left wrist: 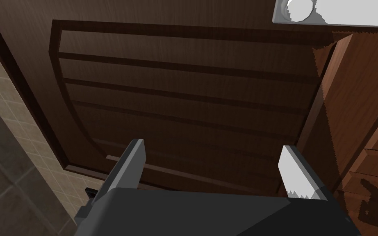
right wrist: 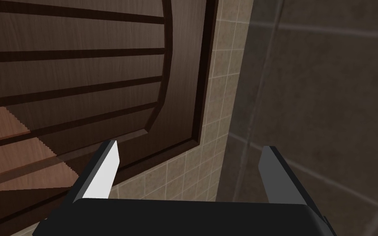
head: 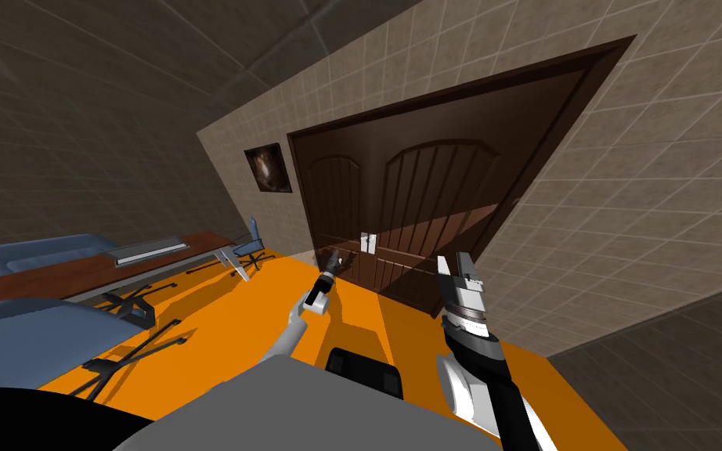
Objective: Pull the door open
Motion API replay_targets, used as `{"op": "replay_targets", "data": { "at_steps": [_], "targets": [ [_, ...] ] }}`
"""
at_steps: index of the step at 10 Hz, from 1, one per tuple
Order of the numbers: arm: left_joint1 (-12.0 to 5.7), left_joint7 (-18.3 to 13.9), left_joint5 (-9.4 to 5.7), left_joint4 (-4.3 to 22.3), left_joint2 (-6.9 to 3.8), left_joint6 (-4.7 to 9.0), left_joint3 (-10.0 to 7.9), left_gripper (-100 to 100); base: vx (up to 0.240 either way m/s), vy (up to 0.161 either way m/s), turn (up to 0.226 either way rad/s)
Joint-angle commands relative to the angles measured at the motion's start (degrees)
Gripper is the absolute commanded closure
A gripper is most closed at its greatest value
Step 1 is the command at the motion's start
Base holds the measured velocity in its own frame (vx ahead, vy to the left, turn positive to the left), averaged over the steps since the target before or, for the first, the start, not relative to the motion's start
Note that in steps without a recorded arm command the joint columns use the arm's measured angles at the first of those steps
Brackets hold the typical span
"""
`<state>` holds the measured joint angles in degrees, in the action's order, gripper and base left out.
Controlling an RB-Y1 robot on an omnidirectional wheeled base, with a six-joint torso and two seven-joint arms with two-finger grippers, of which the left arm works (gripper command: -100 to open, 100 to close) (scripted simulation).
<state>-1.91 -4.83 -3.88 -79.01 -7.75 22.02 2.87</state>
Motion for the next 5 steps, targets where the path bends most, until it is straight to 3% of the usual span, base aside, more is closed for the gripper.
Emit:
{"op": "replay_targets", "data": {
  "at_steps": [1, 5],
  "targets": [
    [-1.25, -0.2, 0.06, 2.3, -0.11, -0.32, 0.12, -100, 0.107, -0.009, -0.045],
    [-4.07, -0.7, 0.15, 7.7, -0.43, -0.62, 0.4, -100, 0.101, -0.005, -0.042]
  ]
}}
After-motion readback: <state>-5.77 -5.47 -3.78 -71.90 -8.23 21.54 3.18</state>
